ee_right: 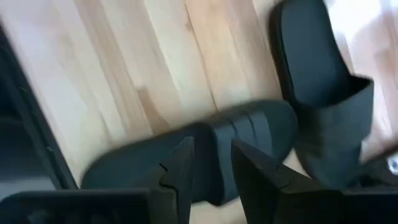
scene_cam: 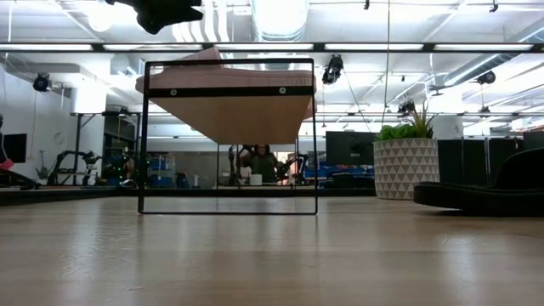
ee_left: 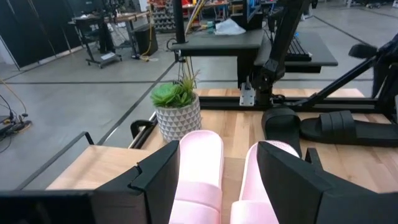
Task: Pick and place slides into the shelf
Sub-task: Put the bottom black slipper on the shelf
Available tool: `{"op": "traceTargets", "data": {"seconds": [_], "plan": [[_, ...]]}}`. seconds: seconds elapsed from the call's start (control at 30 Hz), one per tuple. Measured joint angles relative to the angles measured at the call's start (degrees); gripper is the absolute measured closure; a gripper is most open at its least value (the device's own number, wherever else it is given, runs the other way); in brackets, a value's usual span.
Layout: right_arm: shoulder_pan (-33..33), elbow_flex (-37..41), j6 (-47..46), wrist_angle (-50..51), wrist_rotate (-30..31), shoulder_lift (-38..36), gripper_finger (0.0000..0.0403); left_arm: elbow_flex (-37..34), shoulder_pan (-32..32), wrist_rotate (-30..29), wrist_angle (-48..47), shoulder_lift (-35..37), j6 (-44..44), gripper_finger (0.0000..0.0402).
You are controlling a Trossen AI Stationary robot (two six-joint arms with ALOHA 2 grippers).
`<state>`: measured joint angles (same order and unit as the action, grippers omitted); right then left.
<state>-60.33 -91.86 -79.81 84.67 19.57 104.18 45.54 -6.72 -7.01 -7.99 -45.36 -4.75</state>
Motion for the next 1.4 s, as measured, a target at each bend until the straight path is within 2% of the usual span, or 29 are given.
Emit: {"op": "traceTargets", "data": {"seconds": [0.27,0.47,0.63,0.8,1.0,1.4], "plan": [[-2.54,0.83,-7.39,-4.49,8.26,0.00,0.0313,0.02,0.00,-0.07,0.02,-1.52,0.00,0.0202],[-1.80,2.92,-2.36,-7.99,7.63,-0.04,0.0262,0.04,0.00,-0.08,-0.49,-1.44,-0.07,0.0202],[-1.91,5.81,-2.13,-12.20,6.99,-0.04,0.0209,0.04,0.00,-0.09,-0.66,-1.12,-0.39,0.0202],[-1.89,7.81,-0.77,-13.87,7.00,-0.06,0.0183,0.04,-0.02,-0.09,-0.68,-1.10,-0.68,0.0202],[-1.92,9.75,-0.61,-18.20,3.47,-0.07,0.0187,-0.15,0.00,-0.09,-0.74,-1.10,-0.48,0.0202],[-1.91,18.10,1.49,-17.92,-0.07,-0.09,0.0222,-0.69,-0.02,-0.83,-0.27,-1.10,-0.07,0.0202]]}}
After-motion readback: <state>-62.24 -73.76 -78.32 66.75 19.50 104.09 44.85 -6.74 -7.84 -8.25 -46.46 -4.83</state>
